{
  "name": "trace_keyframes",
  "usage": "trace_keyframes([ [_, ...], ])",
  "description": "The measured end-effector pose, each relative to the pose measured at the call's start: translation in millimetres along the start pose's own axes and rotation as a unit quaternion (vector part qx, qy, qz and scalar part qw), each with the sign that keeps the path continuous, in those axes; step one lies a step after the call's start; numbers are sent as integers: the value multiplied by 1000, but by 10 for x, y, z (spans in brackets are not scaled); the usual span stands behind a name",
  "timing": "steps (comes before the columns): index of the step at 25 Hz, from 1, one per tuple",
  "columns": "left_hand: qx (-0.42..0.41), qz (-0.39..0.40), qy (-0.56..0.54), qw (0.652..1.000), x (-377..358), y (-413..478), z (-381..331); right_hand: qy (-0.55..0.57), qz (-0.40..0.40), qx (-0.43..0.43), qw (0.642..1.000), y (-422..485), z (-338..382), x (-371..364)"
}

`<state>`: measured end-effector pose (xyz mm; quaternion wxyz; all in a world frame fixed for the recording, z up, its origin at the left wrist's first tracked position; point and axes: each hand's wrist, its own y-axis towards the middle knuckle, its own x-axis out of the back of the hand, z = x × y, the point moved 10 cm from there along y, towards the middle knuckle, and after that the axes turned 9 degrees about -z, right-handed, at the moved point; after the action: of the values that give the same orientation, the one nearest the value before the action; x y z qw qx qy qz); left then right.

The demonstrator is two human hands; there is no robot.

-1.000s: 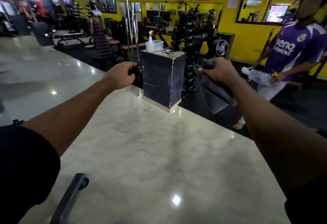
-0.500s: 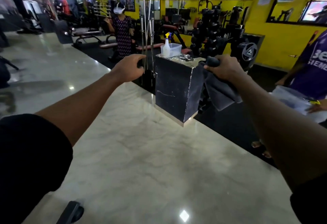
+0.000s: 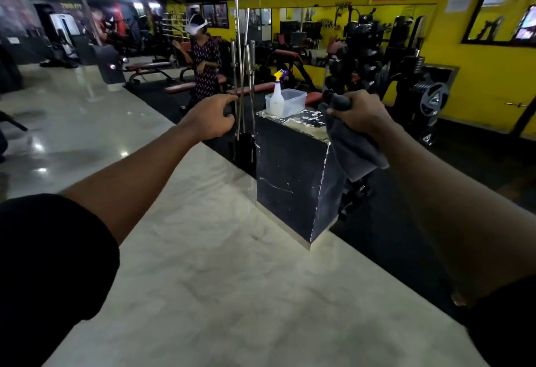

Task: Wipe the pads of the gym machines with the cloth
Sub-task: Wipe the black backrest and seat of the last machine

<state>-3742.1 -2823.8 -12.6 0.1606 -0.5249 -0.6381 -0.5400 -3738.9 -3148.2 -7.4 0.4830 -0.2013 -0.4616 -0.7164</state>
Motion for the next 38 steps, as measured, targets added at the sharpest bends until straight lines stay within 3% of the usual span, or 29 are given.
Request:
trace_keyframes([
  [13,-29,15,-6,999,-1998,3603,1486,-25,-20,-28,999,3665,-740,-1883],
  [21,-95,33,-37,994,-3084,5683,2148,-19,-42,-31,998,5737,-1279,-2988],
  [29,-54,28,-14,998,-4084,7419,3146,6,-31,-75,997,7501,-1746,-4217],
  [38,-76,79,-51,993,-5238,8951,3907,24,-115,-118,986,8930,-2304,-5315],
])
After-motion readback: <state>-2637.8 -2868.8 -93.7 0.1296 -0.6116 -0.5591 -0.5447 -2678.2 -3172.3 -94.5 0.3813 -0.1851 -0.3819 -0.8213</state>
